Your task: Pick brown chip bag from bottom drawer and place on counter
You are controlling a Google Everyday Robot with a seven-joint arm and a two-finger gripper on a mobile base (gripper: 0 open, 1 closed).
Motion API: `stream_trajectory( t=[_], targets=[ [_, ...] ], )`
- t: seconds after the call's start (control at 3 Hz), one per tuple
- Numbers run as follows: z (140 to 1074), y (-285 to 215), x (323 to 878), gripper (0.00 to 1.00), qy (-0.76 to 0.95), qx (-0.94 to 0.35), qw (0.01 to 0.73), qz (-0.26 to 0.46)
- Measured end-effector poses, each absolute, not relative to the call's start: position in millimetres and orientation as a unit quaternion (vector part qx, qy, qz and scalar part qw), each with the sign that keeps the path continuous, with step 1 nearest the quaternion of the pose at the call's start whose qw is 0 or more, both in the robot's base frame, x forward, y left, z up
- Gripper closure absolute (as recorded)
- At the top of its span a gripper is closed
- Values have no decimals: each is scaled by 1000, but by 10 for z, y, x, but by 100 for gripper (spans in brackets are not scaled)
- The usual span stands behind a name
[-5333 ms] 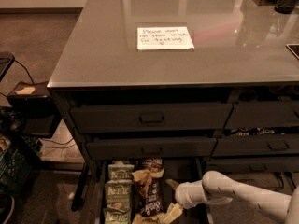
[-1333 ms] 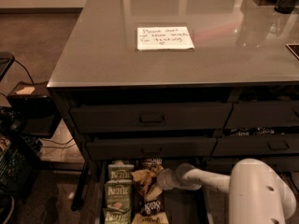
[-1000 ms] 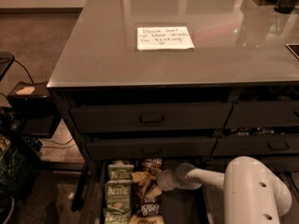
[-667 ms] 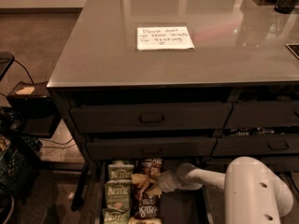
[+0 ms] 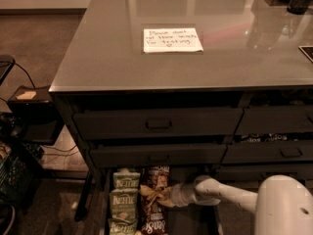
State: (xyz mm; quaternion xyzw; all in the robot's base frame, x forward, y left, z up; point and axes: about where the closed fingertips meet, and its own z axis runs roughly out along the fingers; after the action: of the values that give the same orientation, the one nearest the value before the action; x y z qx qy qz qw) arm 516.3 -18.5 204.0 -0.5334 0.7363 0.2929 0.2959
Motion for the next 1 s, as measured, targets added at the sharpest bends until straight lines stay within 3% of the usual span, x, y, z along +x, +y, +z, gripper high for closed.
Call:
stream_trajectory(
  t=[0.33,1.0],
  targets=[
    [2250,-320,5045,100,726,-532,317,300],
    [2939,-728,4849,100,699,-535,363,305]
  ],
)
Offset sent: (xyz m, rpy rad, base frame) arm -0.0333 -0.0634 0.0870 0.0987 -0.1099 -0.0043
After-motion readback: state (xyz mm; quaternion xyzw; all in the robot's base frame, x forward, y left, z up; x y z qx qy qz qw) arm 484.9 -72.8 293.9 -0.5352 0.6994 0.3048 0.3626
